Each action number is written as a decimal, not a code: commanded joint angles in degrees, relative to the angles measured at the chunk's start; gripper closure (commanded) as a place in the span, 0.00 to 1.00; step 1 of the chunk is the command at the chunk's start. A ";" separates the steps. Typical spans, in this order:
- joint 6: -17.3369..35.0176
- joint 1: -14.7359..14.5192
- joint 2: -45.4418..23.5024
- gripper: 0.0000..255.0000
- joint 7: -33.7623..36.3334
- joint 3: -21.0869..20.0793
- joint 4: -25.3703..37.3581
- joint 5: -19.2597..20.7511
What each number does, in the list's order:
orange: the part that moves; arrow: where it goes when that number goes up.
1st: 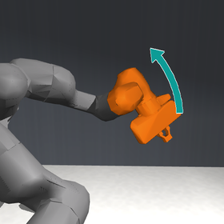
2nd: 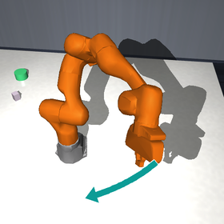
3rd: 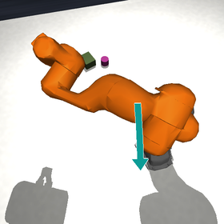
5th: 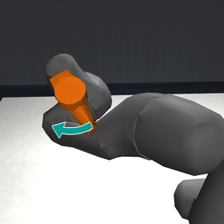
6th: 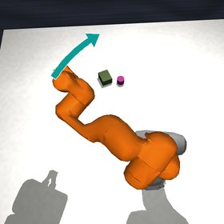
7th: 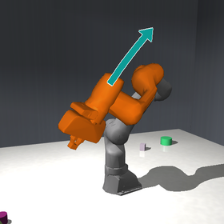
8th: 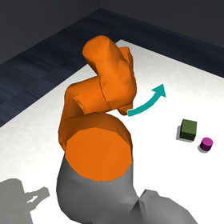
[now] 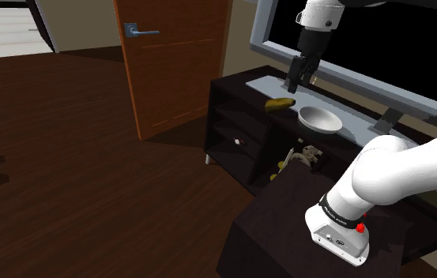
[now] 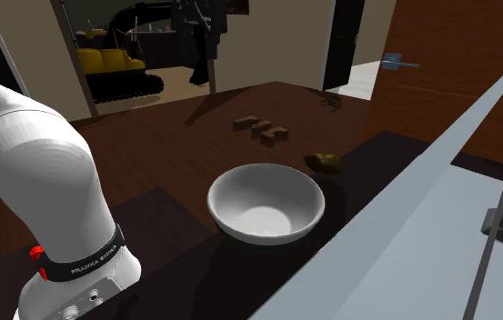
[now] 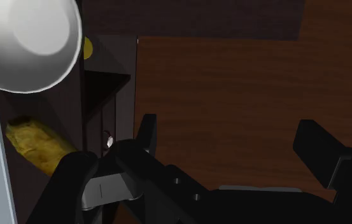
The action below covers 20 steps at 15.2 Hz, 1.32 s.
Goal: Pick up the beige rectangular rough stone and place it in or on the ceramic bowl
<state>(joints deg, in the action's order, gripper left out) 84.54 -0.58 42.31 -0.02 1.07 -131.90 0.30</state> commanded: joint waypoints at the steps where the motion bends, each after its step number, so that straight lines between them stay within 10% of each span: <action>1: 0.00 0.00 0.00 0.00 0.00 0.00 0.00 0.00; 20: 28.22 4.64 -26.83 0.00 -16.43 14.53 1.33 6.77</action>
<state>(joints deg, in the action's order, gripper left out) 111.40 4.04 17.27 -15.85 15.15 -131.22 7.22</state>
